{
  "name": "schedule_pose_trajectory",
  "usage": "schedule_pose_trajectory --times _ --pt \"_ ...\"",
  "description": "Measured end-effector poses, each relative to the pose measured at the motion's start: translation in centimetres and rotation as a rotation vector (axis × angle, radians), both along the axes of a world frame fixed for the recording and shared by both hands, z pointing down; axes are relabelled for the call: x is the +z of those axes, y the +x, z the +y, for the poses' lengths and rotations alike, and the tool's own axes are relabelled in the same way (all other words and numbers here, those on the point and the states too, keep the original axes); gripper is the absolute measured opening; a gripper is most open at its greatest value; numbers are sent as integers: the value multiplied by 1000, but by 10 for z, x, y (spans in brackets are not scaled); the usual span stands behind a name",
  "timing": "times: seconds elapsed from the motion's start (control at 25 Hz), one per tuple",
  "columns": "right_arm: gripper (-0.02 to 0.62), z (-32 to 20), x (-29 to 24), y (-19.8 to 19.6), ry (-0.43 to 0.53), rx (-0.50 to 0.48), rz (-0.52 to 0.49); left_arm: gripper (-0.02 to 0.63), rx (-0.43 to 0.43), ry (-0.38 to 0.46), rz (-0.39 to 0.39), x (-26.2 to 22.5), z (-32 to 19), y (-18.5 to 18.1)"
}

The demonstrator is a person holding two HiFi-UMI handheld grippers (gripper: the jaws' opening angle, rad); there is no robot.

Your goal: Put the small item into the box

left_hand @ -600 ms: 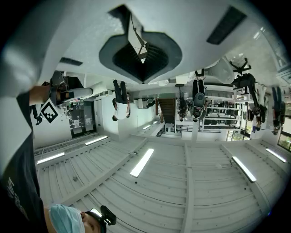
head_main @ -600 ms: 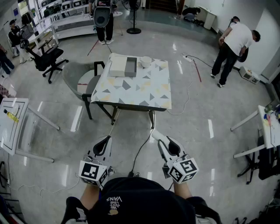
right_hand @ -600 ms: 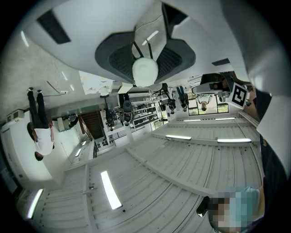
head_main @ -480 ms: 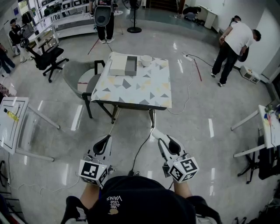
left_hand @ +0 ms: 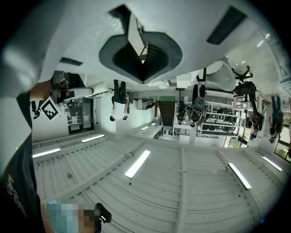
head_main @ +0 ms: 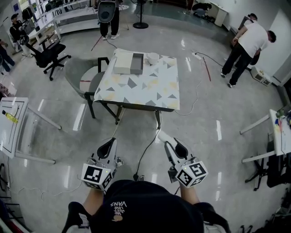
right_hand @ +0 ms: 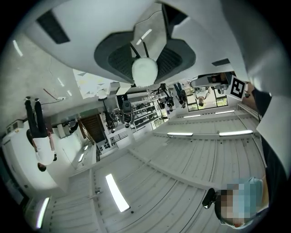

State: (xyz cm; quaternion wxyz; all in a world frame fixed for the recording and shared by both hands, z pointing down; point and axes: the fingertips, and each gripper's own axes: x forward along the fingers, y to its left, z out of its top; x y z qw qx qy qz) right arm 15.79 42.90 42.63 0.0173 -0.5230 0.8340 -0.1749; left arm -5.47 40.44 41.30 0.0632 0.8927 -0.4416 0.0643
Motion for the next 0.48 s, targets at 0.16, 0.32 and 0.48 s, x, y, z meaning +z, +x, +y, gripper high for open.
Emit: schedule_pose_trajectory --times 0.16,0.32,0.48 --pt "129 -29 3 -6 -10 9 9 5 11 -11 11 7 -29 -5" --pt "129 -68 5 -18 -26 27 14 5 31 -42 22 15 -71 -15" --pt "129 -112 0 -29 -20 58 23 5 80 -27 12 10 -119 -21"
